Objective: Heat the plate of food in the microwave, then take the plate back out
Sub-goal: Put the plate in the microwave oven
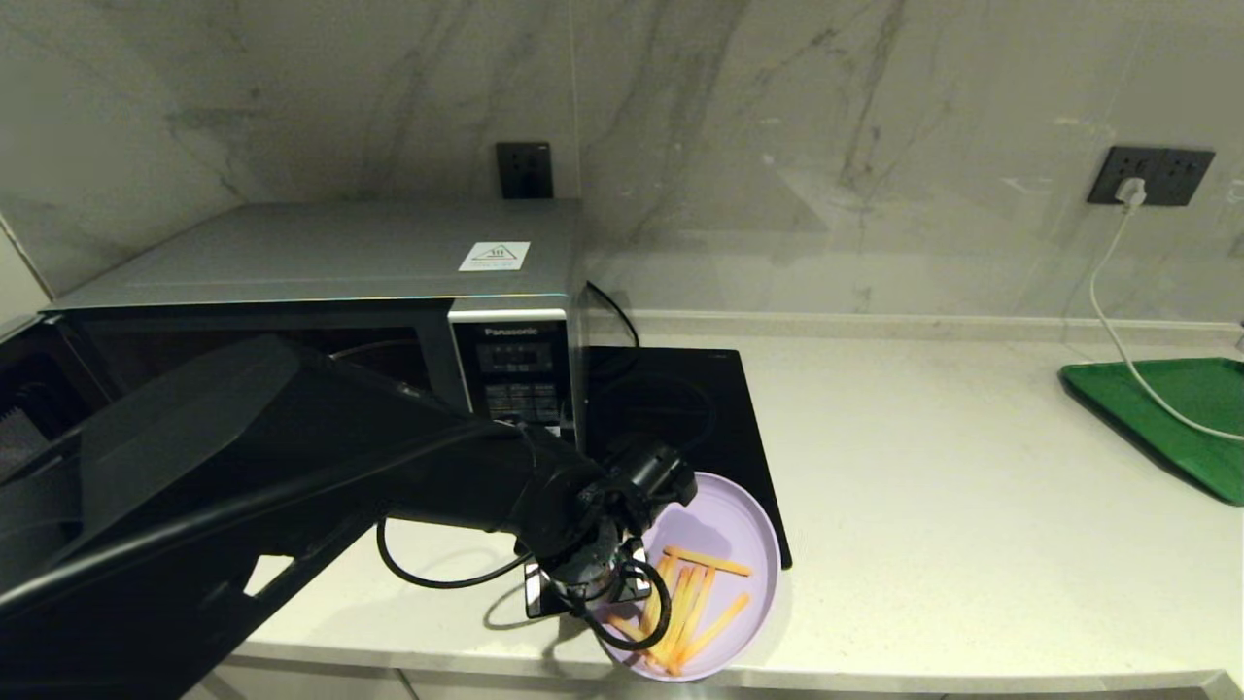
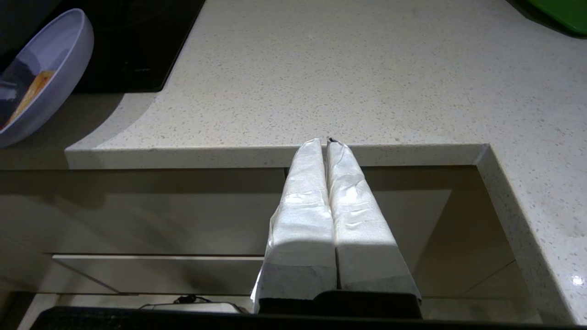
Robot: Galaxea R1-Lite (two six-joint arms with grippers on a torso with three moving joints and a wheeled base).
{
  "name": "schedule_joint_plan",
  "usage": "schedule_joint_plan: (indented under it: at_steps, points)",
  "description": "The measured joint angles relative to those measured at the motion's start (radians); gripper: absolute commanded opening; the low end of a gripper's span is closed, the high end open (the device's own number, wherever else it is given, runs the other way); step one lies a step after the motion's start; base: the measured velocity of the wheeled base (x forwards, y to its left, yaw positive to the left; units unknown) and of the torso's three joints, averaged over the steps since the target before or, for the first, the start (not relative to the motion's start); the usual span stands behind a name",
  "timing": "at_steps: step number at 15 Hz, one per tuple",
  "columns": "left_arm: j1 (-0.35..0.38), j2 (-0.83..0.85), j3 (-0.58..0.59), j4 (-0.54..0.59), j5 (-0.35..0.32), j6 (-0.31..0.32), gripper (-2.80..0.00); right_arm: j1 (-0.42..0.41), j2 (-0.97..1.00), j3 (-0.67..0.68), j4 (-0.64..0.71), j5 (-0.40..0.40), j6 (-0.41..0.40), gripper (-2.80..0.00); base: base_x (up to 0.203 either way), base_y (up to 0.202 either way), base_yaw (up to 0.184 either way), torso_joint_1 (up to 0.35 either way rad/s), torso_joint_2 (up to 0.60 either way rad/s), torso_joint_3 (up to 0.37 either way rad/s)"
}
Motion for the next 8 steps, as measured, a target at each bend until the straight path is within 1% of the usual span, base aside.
schedule_joint_plan:
  at_steps: [2,8]
  points:
    - [0.006,-0.011,0.0,0.0,-0.056,0.0,-2.8,0.0,0.0,0.0,0.0,0.0,0.0,-2.8,0.0,0.0,0.0,0.0,0.0,0.0]
    - [0.011,-0.05,0.013,-0.016,-0.088,-0.002,-2.8,0.0,0.0,0.0,0.0,0.0,0.0,-2.8,0.0,0.0,0.0,0.0,0.0,0.0]
